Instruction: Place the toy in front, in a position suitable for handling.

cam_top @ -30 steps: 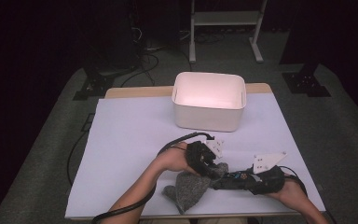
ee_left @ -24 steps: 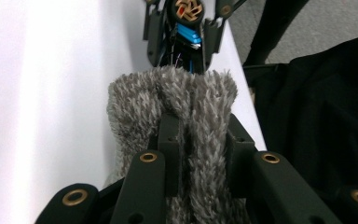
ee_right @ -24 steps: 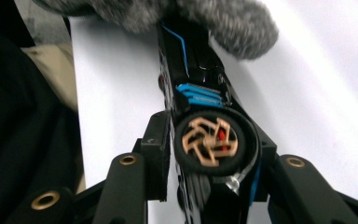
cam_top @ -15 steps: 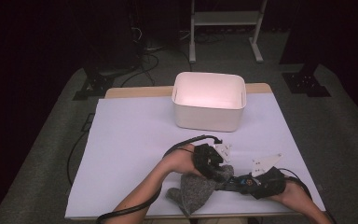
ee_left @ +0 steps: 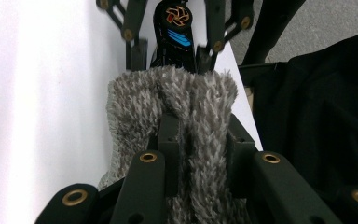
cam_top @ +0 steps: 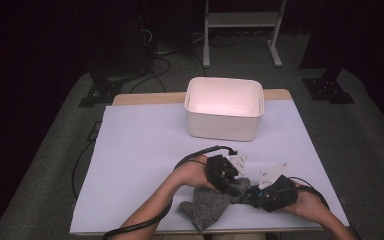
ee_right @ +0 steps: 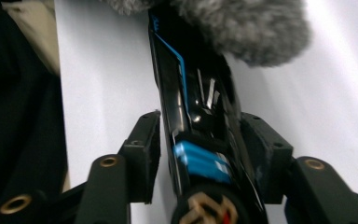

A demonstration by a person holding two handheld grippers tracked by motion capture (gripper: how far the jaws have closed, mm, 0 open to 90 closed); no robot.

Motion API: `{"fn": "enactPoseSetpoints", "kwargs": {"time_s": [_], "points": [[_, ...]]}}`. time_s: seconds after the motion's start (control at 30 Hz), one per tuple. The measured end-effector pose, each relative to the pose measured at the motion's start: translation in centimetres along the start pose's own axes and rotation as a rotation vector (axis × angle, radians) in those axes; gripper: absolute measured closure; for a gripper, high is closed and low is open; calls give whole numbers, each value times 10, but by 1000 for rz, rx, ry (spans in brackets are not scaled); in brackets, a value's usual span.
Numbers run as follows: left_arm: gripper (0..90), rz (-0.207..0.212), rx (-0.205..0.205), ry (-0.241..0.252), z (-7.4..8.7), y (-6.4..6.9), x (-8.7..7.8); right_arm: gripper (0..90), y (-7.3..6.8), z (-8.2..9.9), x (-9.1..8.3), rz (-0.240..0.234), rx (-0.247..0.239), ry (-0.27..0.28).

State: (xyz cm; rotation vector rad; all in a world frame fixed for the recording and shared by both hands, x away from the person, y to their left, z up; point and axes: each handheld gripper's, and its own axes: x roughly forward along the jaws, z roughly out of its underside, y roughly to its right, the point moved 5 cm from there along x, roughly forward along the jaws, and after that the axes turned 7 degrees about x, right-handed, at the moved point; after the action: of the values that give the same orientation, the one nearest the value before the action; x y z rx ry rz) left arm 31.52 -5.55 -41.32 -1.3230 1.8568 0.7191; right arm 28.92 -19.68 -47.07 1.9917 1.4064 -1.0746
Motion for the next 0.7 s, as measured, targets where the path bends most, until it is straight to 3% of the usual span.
{"fn": "enactPoseSetpoints", "kwargs": {"time_s": [0.13, 0.33, 0.37, 0.57, 0.67, 0.7], "points": [[730, -3, 8, -7, 0, 1, -1, 545, 1, -3, 6, -3, -16, -24], [730, -21, 9, -41, 7, 3, -12, 560, 1, -9, 12, -30, -15, 18], [730, -31, -8, -42, 10, 3, -16, 560, 1, -12, 14, -34, -25, 25], [730, -82, -41, -54, 35, 7, -42, 560, 3, -47, 36, -79, -54, 61], [730, -115, -68, -41, 53, 9, -60, 559, 3, -72, 51, -115, -68, 90], [730, -135, -92, -32, 66, 11, -71, 559, 2, -78, 55, -123, -65, 94]]}}
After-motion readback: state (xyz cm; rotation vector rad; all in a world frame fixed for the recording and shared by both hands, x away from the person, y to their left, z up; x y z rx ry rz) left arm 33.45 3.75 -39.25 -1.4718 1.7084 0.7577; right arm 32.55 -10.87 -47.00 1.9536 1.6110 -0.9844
